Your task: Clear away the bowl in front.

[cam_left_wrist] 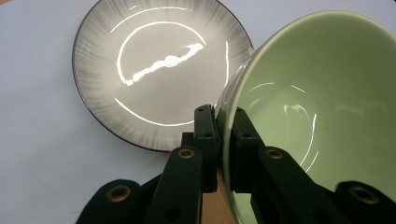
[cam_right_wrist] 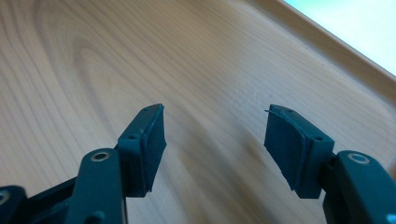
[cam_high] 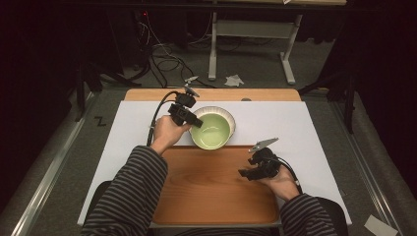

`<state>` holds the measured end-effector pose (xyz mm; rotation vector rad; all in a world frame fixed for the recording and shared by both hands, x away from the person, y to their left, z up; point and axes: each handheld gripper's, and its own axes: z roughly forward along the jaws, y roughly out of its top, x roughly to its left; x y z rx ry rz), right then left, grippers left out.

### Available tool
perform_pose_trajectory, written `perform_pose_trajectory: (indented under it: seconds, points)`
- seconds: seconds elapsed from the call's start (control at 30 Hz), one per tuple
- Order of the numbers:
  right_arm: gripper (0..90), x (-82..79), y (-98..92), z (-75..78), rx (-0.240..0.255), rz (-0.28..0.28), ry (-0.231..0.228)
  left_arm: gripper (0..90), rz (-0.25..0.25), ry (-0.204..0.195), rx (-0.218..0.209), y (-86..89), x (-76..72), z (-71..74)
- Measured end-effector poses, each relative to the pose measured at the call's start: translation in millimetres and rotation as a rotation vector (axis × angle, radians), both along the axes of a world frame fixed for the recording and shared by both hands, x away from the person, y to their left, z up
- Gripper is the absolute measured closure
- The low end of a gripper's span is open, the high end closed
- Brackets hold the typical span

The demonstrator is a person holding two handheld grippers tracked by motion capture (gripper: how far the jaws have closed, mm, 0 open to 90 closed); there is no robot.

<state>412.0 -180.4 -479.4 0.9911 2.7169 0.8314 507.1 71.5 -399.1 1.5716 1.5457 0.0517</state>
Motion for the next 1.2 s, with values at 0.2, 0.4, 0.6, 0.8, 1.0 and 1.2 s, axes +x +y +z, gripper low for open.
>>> perform_pose_trajectory:
  seconds: [0.2,0.4,0.6,0.8,1.0,1.2]
  points:
    - [39.6,-0.1,0.4,-0.1,0.0,-0.002,0.003,84.6,-0.025,-0.006,-0.011,-0.6,-9.8,5.6]
    - [39.6,0.0,0.4,-0.2,0.0,-0.002,0.003,84.6,-0.04,-0.011,-0.012,-0.3,-16.4,9.1]
    - [39.6,0.0,0.2,-0.1,0.001,-0.001,0.001,84.6,-0.05,-0.01,-0.014,2.3,-22.0,10.2]
    - [39.5,0.3,0.3,-0.4,0.001,-0.002,0.005,84.5,-0.059,-0.006,-0.019,6.4,-28.6,10.4]
    - [39.5,0.4,0.3,-0.5,-0.004,-0.002,0.006,84.5,-0.062,-0.013,-0.032,10.4,-34.9,11.2]
    - [39.5,0.2,0.7,-0.5,-0.003,-0.003,0.008,84.5,-0.069,-0.012,-0.037,14.0,-40.4,11.8]
